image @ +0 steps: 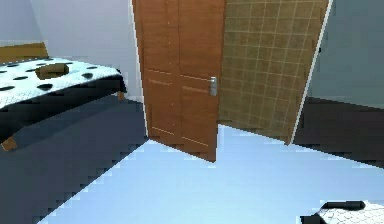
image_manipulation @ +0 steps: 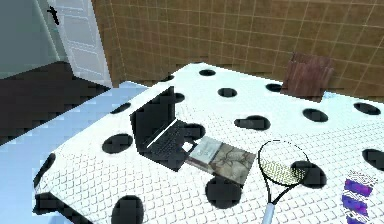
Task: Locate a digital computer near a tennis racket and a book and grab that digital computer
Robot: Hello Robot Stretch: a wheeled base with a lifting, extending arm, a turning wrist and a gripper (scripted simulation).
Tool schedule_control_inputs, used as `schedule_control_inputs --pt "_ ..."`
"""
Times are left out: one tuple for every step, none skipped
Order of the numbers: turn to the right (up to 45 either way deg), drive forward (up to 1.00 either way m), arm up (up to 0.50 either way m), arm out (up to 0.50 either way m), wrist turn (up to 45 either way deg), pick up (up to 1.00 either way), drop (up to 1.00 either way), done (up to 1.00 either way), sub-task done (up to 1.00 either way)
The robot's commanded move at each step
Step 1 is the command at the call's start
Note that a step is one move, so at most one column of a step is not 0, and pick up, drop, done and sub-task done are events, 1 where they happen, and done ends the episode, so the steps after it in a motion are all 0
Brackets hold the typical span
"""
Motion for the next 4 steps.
schedule_control_inputs --pt "0.0 0.00 0.50 0.00 0.0 0.00 0.00 0.00 0.00" --pt "0.0 0.00 0.20 0.00 0.0 0.00 0.00 0.00 0.00" --pt "0.0 0.00 0.00 0.38 0.0 0.00 0.00 0.00 0.00" --pt "0.0 0.00 0.00 0.00 45.0 0.00 0.00 0.00 0.00"
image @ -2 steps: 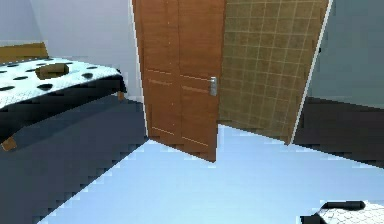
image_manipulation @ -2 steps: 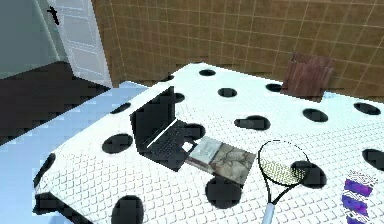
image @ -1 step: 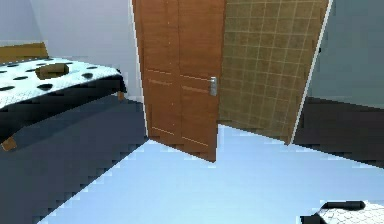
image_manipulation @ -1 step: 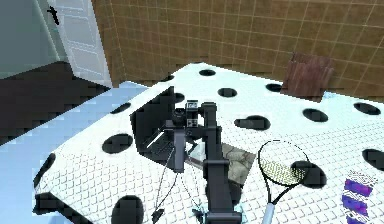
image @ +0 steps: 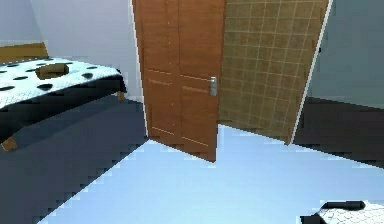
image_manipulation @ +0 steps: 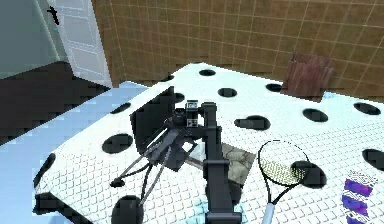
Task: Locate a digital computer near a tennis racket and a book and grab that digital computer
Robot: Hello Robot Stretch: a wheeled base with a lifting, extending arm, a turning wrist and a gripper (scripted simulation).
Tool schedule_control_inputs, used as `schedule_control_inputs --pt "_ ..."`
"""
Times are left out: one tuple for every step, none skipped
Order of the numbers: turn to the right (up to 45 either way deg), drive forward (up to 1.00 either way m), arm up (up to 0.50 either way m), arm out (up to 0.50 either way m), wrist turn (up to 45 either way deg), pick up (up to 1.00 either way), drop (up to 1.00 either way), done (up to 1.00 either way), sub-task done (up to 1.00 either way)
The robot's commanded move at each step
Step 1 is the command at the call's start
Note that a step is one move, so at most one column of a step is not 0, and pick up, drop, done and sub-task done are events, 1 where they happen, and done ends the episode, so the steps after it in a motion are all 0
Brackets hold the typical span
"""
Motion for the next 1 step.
schedule_control_inputs --pt "0.0 0.00 0.00 0.00 45.0 0.00 0.00 0.00 0.00"
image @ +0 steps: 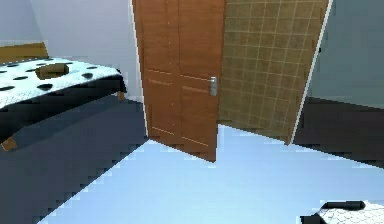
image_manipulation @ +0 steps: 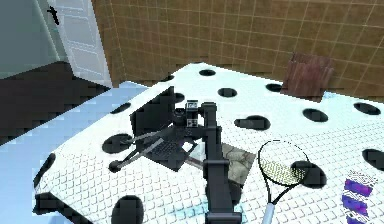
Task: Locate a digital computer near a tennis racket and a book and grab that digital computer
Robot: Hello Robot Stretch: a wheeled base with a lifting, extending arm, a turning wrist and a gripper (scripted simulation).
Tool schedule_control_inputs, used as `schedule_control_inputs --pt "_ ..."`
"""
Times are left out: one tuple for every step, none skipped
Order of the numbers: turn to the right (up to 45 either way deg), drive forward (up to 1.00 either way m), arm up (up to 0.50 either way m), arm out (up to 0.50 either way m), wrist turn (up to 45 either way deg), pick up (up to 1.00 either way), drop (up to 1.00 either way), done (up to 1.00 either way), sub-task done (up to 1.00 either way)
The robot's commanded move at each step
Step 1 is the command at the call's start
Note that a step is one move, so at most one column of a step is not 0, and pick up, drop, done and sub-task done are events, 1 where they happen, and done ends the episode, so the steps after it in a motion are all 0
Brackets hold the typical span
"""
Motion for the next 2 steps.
schedule_control_inputs --pt "0.0 0.00 0.00 0.00 45.0 0.00 0.00 0.00 0.00" --pt "0.0 0.00 0.00 0.00 33.0 0.00 0.00 0.00 0.00"
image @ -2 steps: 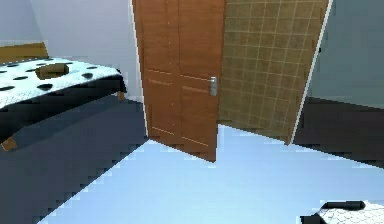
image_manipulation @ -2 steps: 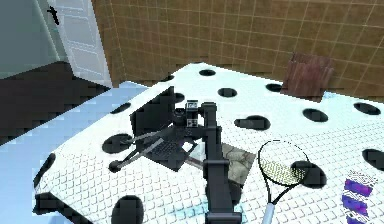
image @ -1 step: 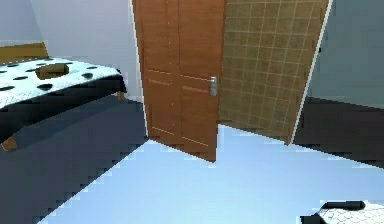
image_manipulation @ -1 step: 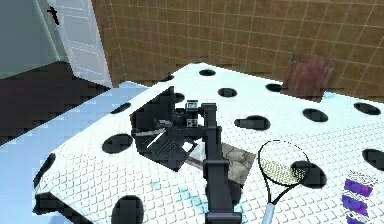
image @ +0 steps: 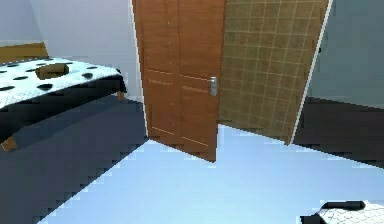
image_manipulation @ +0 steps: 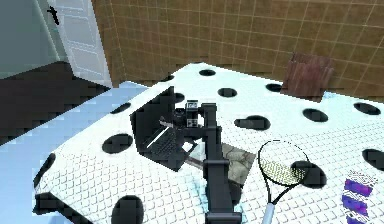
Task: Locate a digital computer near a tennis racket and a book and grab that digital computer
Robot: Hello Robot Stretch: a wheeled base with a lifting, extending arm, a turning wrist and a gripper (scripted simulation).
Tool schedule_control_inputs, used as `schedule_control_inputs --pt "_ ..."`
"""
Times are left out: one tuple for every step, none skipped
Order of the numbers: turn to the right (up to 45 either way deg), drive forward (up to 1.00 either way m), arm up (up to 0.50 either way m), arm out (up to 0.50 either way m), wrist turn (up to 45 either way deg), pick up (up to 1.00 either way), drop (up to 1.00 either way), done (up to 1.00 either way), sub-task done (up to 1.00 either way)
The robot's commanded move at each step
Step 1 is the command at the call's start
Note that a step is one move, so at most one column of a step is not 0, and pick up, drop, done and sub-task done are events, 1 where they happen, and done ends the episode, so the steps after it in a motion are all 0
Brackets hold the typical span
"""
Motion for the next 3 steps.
schedule_control_inputs --pt "0.0 0.00 -0.30 0.00 0.0 0.00 0.00 0.00 0.00" --pt "0.0 0.00 0.00 0.00 0.0 1.00 0.00 0.00 0.00" --pt "0.0 0.00 0.10 0.00 0.0 0.00 0.00 0.00 0.00"
